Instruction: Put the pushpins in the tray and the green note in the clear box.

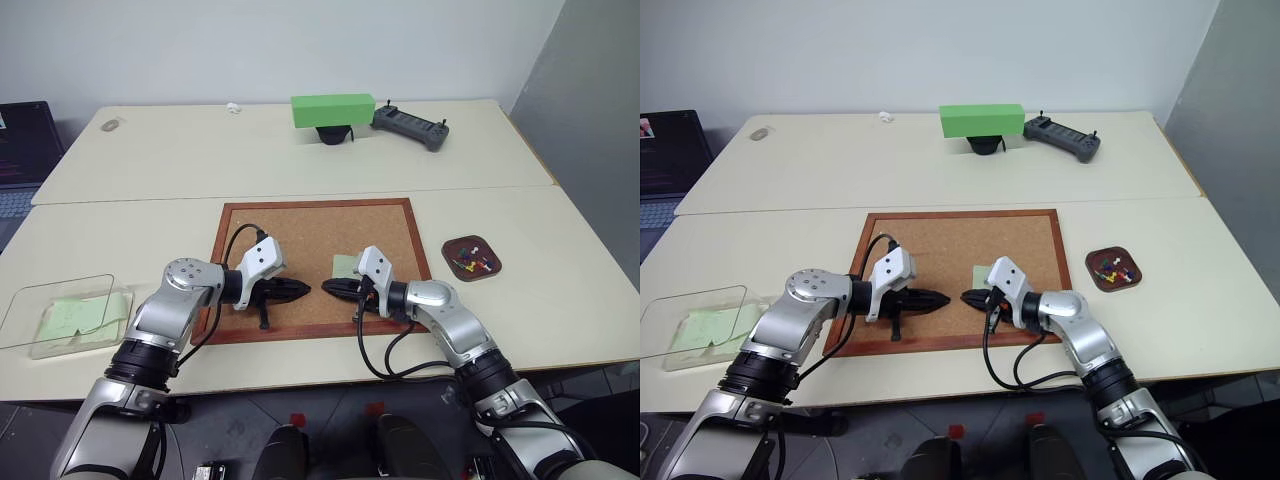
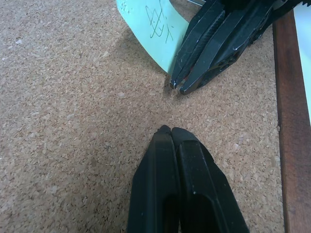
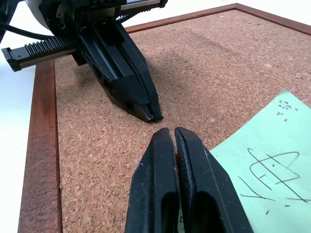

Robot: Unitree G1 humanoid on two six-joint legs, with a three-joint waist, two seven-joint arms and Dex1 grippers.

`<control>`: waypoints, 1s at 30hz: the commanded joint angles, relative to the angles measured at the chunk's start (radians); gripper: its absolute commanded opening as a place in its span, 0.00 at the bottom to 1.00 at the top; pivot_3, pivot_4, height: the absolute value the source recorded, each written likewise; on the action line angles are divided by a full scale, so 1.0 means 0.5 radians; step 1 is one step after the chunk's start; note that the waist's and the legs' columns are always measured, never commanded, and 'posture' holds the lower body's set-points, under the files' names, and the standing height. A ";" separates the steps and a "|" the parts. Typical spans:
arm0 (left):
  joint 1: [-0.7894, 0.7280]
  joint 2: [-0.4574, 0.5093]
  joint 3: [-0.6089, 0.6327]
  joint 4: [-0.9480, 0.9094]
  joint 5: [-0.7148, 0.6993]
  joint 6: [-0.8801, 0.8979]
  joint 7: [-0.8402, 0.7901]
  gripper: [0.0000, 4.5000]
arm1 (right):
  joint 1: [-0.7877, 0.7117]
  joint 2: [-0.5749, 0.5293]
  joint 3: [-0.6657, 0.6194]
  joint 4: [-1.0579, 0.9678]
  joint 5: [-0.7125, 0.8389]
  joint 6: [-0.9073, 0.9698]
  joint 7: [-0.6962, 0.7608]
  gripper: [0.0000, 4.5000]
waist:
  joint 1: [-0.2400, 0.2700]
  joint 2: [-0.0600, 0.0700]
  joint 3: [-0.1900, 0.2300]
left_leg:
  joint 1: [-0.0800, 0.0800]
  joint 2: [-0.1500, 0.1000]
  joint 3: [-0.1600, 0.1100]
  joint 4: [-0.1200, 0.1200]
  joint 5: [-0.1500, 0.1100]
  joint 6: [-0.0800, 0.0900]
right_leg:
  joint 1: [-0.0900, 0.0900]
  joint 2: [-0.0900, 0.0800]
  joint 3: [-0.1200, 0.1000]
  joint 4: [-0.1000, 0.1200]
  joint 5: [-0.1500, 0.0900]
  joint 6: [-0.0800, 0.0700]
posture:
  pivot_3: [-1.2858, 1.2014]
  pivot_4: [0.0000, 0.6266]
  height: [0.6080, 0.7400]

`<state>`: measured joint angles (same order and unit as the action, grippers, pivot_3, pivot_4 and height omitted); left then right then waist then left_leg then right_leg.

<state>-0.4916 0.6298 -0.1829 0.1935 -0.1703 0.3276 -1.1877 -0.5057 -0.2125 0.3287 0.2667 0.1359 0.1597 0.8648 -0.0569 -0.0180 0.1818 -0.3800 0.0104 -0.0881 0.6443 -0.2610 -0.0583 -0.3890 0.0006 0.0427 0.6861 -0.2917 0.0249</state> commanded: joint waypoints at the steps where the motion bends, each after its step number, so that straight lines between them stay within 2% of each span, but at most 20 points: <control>1: 0.014 0.010 -0.026 0.018 0.025 0.025 0.005 0.00 | -0.026 -0.051 -0.049 -0.219 0.015 0.006 0.022 0.02 | 0.002 0.000 0.000 | 0.000 0.000 0.000 0.000 0.000 0.000 | 0.000 0.000 0.000 0.000 0.000 0.000 | 0.52 0.24 1.00; 5: 0.016 0.005 -0.030 0.032 0.030 0.014 0.012 0.00 | -0.033 -0.098 -0.090 -0.416 0.069 0.110 0.019 0.02 | 0.006 0.000 0.001 | -0.003 0.000 -0.001 0.000 0.000 0.000 | -0.002 -0.002 -0.001 0.000 0.000 0.000 | 0.52 0.24 1.00; 13: 0.003 -0.026 -0.044 0.063 0.044 -0.036 0.030 0.00 | -0.041 -0.154 -0.149 -0.542 0.084 0.200 0.001 0.02 | 0.007 0.000 0.001 | -0.001 -0.001 -0.001 0.001 0.000 0.000 | 0.000 -0.002 -0.001 0.002 0.000 0.000 | 0.52 0.24 1.00; 19: -0.073 -0.077 0.066 0.063 -0.090 0.085 0.049 0.00 | -0.065 -0.184 -0.184 -0.625 0.085 0.232 -0.020 0.02 | 0.015 0.000 0.001 | -0.001 -0.001 -0.001 0.002 0.000 0.000 | -0.001 -0.003 -0.001 0.004 0.000 0.000 | 0.52 0.24 1.00; 27: -0.193 -0.117 0.254 -0.028 -0.368 0.464 0.087 0.33 | -0.075 -0.253 -0.221 -0.702 0.089 0.256 -0.027 0.00 | 0.015 -0.001 0.001 | -0.004 -0.001 -0.005 0.002 0.000 0.000 | -0.002 -0.002 -0.004 0.003 0.000 0.000 | 0.52 0.24 1.00; 30: -0.233 -0.157 0.386 -0.146 -0.557 0.670 0.146 0.45 | -0.130 -0.256 -0.303 -0.694 0.115 0.298 -0.089 0.00 | 0.014 -0.001 0.002 | -0.004 -0.001 -0.004 0.002 0.000 0.000 | -0.002 -0.002 -0.004 0.003 0.000 0.000 | 0.52 0.24 1.00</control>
<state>-0.5777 0.5600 -0.0584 0.1952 -0.3605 0.5903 -1.1366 -0.5245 -0.3381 0.2320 -0.0388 0.1653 0.2980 0.8448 -0.0497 -0.0185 0.1827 -0.3823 0.0105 -0.0904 0.6452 -0.2610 -0.0583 -0.3900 -0.0009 0.0411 0.6876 -0.2917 0.0250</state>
